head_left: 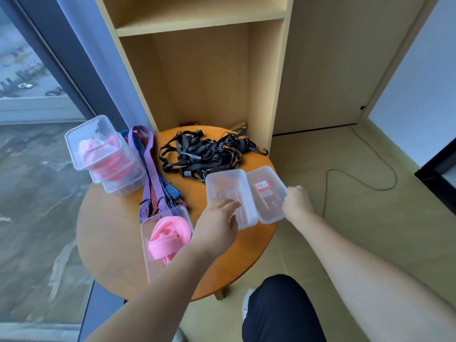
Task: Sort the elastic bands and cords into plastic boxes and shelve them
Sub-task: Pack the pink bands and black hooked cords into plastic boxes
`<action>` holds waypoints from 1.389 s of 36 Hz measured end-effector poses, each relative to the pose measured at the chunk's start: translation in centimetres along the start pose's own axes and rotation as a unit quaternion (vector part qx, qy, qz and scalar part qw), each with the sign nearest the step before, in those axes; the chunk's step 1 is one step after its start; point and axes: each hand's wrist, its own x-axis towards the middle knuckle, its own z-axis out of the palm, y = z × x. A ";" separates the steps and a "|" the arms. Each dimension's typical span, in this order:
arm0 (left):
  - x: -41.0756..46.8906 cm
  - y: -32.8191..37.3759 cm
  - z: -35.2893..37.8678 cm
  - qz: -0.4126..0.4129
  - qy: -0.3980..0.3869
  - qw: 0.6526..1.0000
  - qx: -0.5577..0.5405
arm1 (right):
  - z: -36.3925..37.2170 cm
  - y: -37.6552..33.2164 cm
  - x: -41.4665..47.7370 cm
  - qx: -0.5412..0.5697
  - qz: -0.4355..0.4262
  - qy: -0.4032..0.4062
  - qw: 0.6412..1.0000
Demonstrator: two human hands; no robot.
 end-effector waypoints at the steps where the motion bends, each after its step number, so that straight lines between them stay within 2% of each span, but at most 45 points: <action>1: 0.2 0.0 0.1 0.002 -0.002 1.000 0.001 | 0.1 0.0 0.3 -0.001 0.005 -0.001 1.000; 12: 1.2 0.0 0.9 -0.001 -0.028 1.000 -0.001 | 0.8 0.9 1.8 0.034 0.004 0.045 0.998; 21: 1.3 0.2 0.5 0.003 -0.023 1.000 0.000 | 0.2 0.8 1.7 -0.047 -0.049 0.050 0.996; 29: 1.5 0.1 0.0 0.008 -0.018 1.000 0.003 | 0.0 0.6 2.4 -0.036 -0.042 0.027 0.998; 50: 3.2 -1.3 -0.2 -0.008 -0.002 1.000 0.003 | -0.7 -0.8 4.6 -0.030 -0.021 0.033 0.999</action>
